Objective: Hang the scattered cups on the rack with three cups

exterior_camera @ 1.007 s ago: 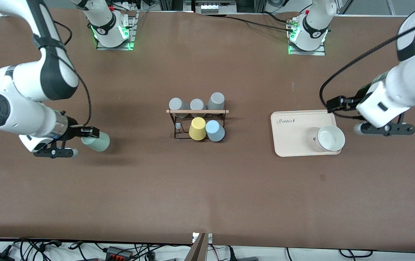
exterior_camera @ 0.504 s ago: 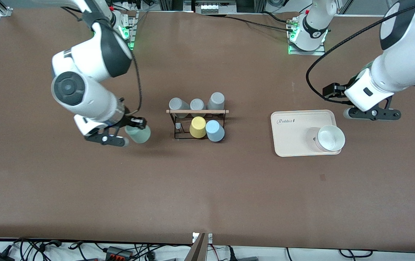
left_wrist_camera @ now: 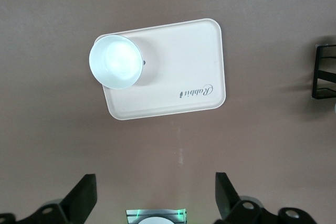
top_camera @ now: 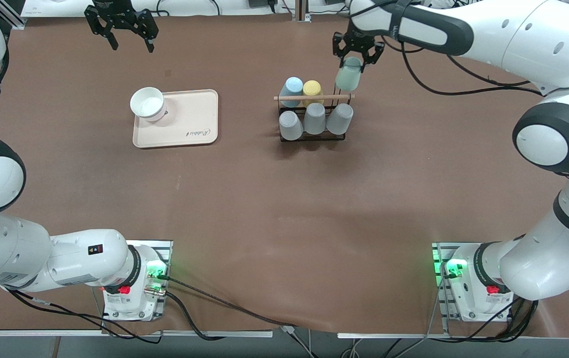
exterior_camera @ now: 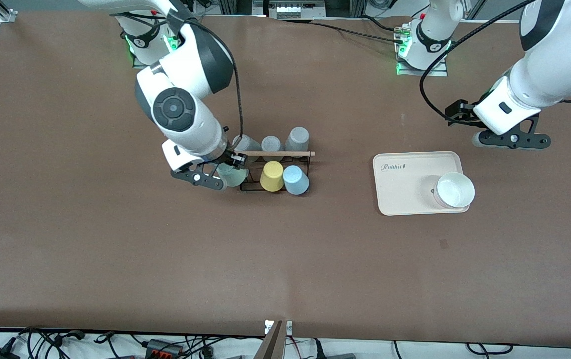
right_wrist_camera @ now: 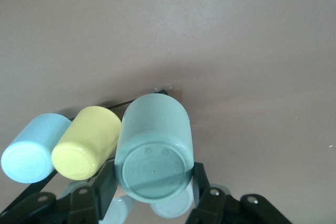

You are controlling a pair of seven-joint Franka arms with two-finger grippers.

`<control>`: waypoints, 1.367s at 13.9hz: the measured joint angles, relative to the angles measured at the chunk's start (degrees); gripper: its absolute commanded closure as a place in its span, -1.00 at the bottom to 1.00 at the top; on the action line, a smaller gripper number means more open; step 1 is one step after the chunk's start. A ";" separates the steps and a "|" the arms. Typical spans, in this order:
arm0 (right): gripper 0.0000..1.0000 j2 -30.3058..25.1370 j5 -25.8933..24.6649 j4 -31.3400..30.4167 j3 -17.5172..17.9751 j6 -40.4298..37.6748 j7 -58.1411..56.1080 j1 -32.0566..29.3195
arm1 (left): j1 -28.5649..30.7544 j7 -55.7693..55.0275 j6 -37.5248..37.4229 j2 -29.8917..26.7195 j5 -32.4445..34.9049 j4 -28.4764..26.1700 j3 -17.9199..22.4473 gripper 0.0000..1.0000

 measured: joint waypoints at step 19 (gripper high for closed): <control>-1.00 6.54 -5.37 9.91 -2.92 -2.68 -6.00 2.79 | 1.82 0.57 1.96 1.07 -0.05 4.10 0.60 -1.00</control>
